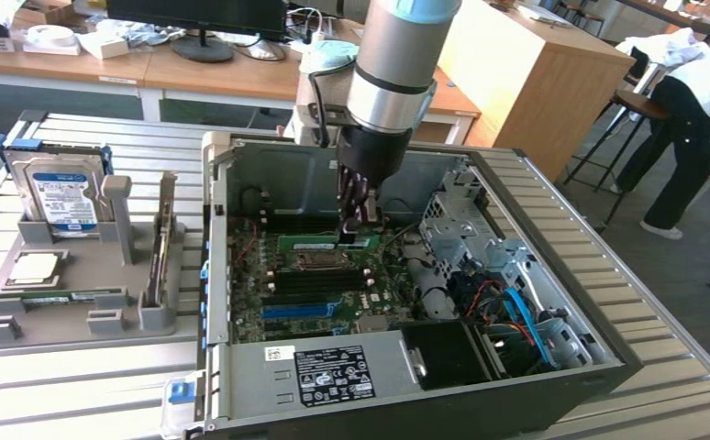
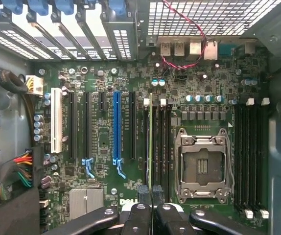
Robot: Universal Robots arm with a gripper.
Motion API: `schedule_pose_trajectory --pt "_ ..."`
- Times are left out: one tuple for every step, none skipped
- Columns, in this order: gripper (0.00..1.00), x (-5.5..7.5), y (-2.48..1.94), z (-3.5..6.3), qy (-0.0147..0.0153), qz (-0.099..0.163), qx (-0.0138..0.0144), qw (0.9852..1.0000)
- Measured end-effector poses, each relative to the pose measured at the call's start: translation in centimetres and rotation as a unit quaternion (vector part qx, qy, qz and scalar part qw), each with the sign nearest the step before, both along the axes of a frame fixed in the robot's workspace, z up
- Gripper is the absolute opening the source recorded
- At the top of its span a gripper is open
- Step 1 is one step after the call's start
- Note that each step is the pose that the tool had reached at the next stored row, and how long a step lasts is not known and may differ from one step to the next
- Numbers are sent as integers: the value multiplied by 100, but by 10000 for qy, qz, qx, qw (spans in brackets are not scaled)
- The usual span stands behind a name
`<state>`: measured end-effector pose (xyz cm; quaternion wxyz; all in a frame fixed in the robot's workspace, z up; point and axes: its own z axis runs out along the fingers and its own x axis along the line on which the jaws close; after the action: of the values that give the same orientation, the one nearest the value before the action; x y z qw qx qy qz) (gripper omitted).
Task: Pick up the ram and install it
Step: 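Insert the ram into the slot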
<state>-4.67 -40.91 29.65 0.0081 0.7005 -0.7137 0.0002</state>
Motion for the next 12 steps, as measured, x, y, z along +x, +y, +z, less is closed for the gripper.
schedule_pose_trajectory --pt "11 0 0 -13 0 0 0 10000" --pt "11 0 0 -21 0 0 0 10000" --pt "11 0 0 -22 0 0 0 10000" --pt "11 0 0 -22 0 0 0 10000" --pt "11 0 0 -22 0 0 -1 10000" --pt "11 0 0 -22 0 -1 0 10000" --pt "11 8 0 -22 0 -2 0 10000" --pt "11 28 0 -23 0 -1 0 10000" --pt "11 49 0 -23 -1 0 0 10000" --pt "11 67 0 -23 0 1 0 10000" --pt "11 75 0 -22 0 2 0 10000" --pt "11 75 0 -22 0 1 0 10000"
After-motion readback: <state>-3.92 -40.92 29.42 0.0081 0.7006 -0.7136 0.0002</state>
